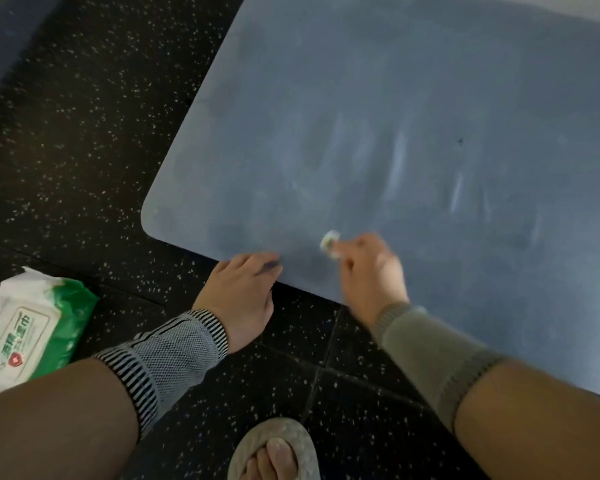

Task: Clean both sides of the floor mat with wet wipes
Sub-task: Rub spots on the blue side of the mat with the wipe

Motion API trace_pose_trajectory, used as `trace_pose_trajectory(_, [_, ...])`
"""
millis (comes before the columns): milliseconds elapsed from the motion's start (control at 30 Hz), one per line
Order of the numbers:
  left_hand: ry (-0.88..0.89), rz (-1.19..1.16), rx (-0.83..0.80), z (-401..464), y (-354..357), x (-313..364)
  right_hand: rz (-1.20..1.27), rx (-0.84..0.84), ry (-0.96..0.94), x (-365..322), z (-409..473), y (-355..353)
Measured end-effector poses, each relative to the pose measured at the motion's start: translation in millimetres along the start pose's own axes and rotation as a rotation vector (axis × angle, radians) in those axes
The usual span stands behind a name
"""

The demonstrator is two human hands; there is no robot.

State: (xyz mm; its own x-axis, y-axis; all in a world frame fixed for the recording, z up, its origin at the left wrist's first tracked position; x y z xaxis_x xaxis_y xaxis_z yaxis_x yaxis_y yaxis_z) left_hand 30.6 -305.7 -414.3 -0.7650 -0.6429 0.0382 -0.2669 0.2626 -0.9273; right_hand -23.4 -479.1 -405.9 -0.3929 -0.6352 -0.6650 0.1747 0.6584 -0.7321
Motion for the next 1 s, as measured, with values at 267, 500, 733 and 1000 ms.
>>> trace_pose_trajectory(267, [-0.018, -0.032, 0.020, -3, 6, 0, -0.043, -0.195, -0.123, -21, -14, 33])
trace_pose_trajectory(500, [-0.027, -0.060, 0.041, -2, 6, -4, -0.071, 0.078, 0.075, 15, 58, -10])
trace_pose_trajectory(733, [-0.077, -0.079, 0.060, 3, -3, -10, -0.047, -0.291, -0.239, -31, -14, 45])
trace_pose_trajectory(1000, [-0.102, -0.067, 0.053, -3, 2, -18, -0.070, 0.010, 0.052, 4, 70, 13])
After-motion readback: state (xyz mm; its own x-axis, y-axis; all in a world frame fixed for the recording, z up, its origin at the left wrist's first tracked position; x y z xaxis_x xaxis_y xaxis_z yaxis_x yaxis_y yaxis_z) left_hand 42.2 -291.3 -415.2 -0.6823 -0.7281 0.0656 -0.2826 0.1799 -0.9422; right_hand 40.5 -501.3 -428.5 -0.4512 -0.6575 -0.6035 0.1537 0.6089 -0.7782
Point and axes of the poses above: each hand's wrist, its own z-axis towards the middle knuckle, its own y-axis out of the palm, x = y × z, the point moved 7 cm from there along z, towards the middle knuckle, and after that the axes turned 11 degrees about z, right-handed, at the moved point
